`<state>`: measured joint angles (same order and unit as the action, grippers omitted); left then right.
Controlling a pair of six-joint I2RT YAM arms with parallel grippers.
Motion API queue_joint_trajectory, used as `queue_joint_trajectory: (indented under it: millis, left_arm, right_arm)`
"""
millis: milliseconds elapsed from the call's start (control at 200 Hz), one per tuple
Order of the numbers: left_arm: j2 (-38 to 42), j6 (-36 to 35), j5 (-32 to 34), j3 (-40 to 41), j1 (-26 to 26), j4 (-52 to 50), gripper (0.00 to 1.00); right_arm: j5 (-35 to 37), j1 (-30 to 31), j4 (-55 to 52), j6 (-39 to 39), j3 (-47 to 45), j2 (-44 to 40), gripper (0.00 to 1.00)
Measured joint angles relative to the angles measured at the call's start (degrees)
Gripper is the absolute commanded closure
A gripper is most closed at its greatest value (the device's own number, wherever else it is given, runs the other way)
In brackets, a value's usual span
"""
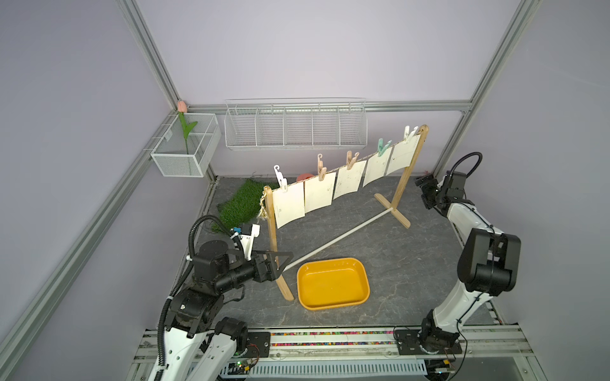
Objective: Remove the postcards from the strings
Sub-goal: Adjust the clothesline at the center of the board.
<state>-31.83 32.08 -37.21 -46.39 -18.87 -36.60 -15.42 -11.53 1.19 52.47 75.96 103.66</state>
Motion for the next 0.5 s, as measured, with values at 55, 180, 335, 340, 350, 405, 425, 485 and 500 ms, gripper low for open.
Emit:
queue_joint_trajectory:
  millis: [55, 180, 335, 340, 350, 405, 425, 485, 500]
  left_arm:
    - [-0.3, 1.5, -0.2, 1.3, -0.3, 3.0, 0.0]
    - [-2.1, 3.3, -0.3, 1.9, -0.8, 7.7, 0.0]
    - [-4.5, 4.0, -0.2, 1.9, -2.1, 12.4, 0.0]
    - [-4.5, 4.0, -0.2, 1.9, -2.2, 12.5, 0.0]
    - [-4.8, 4.0, -0.1, 1.9, -2.4, 12.7, 0.0]
    - [-5.8, 4.0, 0.0, 1.9, -3.4, 13.7, 0.0]
    - [-6.2, 4.0, 0.2, 1.9, -3.7, 13.9, 0.0]
    - [-7.3, 3.8, 1.0, 1.9, -4.8, 14.5, 0.0]
    - [-7.5, 3.7, 1.2, 1.9, -5.0, 14.7, 0.0]
  right_arm:
    - [-0.5, 0.5, 1.3, -0.5, 0.4, 0.4, 0.11]
    - [-1.3, 1.2, 3.4, -1.2, 1.7, 1.7, 0.11]
    - [-1.4, 1.3, 4.4, -1.5, 4.2, 4.7, 0.11]
    - [-1.4, 1.3, 4.4, -1.5, 4.2, 4.8, 0.11]
    - [-1.4, 1.3, 4.4, -1.5, 4.4, 5.0, 0.11]
    - [-1.4, 1.3, 4.6, -1.5, 5.2, 6.0, 0.11]
    - [-1.4, 1.3, 4.6, -1.5, 5.5, 6.4, 0.11]
    - [-1.7, 1.3, 4.6, -1.5, 6.3, 7.2, 0.11]
    - [-1.8, 1.3, 4.6, -1.5, 6.5, 7.4, 0.11]
